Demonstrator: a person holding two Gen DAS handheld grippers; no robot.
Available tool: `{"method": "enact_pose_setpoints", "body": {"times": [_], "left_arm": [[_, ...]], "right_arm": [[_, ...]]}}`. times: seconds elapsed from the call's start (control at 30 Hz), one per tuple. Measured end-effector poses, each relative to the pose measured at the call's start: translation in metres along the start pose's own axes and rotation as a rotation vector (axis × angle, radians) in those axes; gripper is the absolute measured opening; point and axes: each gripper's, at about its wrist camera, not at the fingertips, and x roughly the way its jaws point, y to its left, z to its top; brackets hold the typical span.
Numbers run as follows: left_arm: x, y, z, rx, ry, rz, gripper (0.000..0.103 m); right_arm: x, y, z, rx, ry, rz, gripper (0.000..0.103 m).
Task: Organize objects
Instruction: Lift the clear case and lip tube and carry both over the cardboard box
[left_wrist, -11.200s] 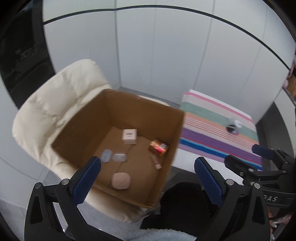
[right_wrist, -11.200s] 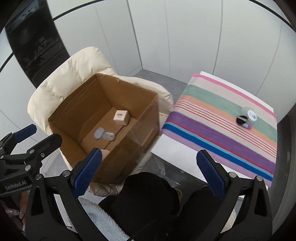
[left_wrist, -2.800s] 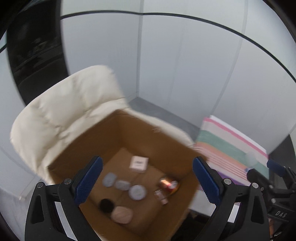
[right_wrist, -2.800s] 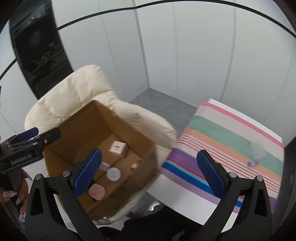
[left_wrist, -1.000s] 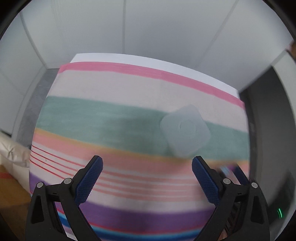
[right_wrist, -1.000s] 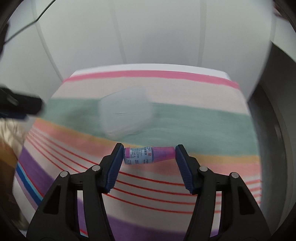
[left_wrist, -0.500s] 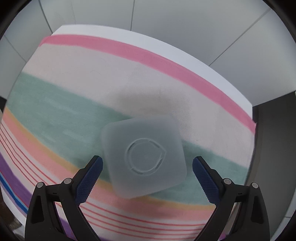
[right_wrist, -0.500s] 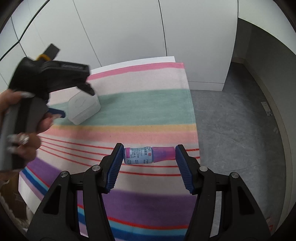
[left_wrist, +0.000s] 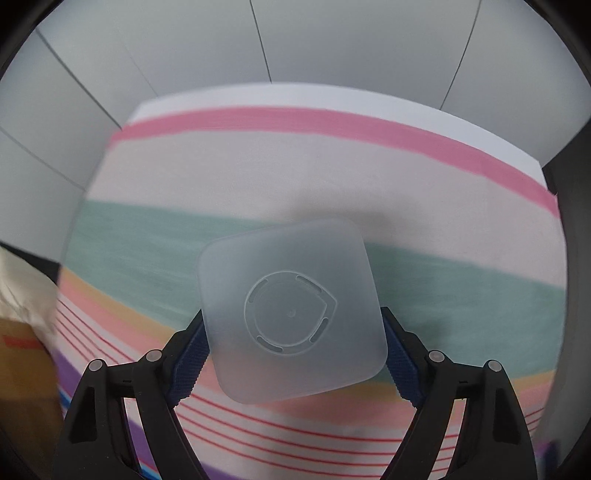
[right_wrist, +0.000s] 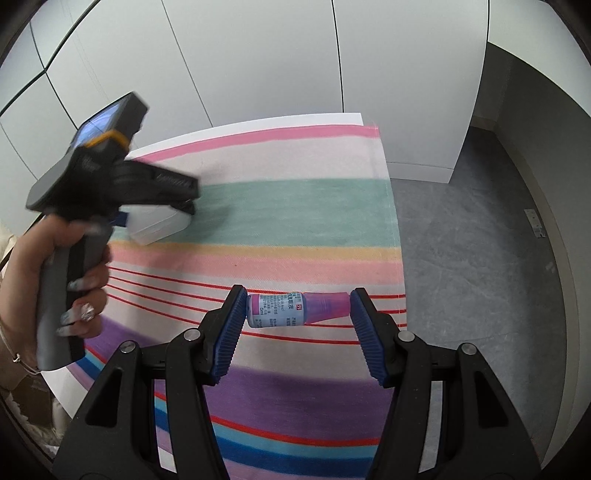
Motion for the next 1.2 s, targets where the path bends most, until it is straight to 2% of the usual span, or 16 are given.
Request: {"method": "enact_pose_setpoints", "body": {"times": [0.17,0.3,0.47,0.63,0.83,1.0,1.2], "left_arm": [[-0.020,0.026,-0.008,0.106,-0.045,0.045,0.086],[-0.058,0.048,-0.010,0.159,-0.112,0.047,0.086],[-0.128,0.081,-0.013,0.159,-0.198,-0.005,0.086],[-0.208,0.103,0.001,0.155,-0.295,-0.058,0.086],[-0.284,0.108,0.005,0.137,-0.378,-0.101,0.086],[-0.333,0.116,-0.011,0.145,-0.464,-0.141,0.086],[-0.351,0.114,-0.032,0.162,-0.477,-0.161,0.086]], "right_arm": [[-0.008,0.007,0.015,0.004,-0.005,-0.022,0.060],[-0.030,0.023,0.039,-0.023,-0.037,-0.049,0.060],[-0.081,0.058,0.080,-0.068,-0.108,-0.083,0.060],[-0.135,0.090,0.113,-0.105,-0.180,-0.120,0.060],[-0.207,0.114,0.144,-0.078,-0.233,-0.112,0.060],[-0.256,0.128,0.153,-0.066,-0.268,-0.114,0.060],[-0.276,0.130,0.148,-0.053,-0.279,-0.114,0.060]]}}
